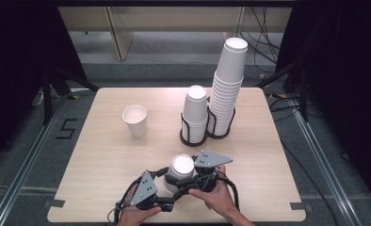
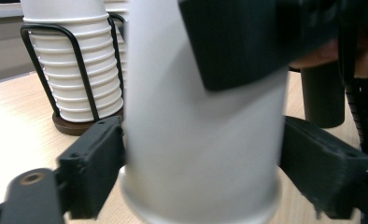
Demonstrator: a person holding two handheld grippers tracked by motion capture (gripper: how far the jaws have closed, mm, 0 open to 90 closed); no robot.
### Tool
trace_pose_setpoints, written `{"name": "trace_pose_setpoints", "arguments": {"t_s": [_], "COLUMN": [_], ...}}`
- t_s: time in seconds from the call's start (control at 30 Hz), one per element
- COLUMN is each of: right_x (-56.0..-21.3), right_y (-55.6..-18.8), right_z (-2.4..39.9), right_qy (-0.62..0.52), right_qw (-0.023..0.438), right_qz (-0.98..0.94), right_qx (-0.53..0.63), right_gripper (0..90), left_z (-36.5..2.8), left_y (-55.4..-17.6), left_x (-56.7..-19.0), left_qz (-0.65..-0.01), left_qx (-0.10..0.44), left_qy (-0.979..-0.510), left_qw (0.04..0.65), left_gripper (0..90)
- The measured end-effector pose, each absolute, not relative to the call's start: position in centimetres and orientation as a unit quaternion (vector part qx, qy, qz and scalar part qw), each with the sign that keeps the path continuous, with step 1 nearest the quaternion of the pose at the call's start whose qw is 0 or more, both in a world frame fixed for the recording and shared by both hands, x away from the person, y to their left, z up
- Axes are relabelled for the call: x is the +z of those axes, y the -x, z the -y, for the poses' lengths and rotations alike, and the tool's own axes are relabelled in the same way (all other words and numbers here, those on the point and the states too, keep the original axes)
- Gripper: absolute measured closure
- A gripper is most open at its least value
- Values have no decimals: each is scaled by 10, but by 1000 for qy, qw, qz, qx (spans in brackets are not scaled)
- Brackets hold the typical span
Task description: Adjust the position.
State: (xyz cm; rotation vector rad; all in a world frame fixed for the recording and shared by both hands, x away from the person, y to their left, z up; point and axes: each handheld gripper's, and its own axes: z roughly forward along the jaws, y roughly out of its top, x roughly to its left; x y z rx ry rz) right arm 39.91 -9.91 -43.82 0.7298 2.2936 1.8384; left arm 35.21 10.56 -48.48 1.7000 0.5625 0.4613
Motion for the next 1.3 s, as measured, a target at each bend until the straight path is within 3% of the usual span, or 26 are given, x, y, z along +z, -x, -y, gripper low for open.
{"name": "trace_pose_setpoints", "arguments": {"t_s": [0.07, 0.13, 0.2, 0.3, 0.57, 1.3], "right_x": [-436, -438, -440, -429, -412, -427], "right_y": [-401, -406, -415, -421, -419, -406], "right_z": [101, 104, 113, 127, 137, 108], "right_qy": [-237, -269, -285, -295, -292, -277], "right_qw": [82, 50, 47, 60, 83, 51], "right_qz": [-761, -753, -744, -724, -718, -740], "right_qx": [598, 598, 602, 620, 626, 611], "right_gripper": [138, 188, 215, 219, 223, 227], "left_z": [-105, -106, -114, -119, -106, -104], "left_y": [-352, -355, -360, -365, -355, -358], "left_x": [-485, -484, -475, -472, -478, -483], "left_qz": [-244, -238, -239, -241, -239, -256], "left_qx": [194, 212, 223, 215, 201, 204], "left_qy": [-732, -729, -716, -703, -726, -731], "left_qw": [606, 605, 617, 633, 612, 599], "left_gripper": [330, 358, 405, 327, 148, 143]}}
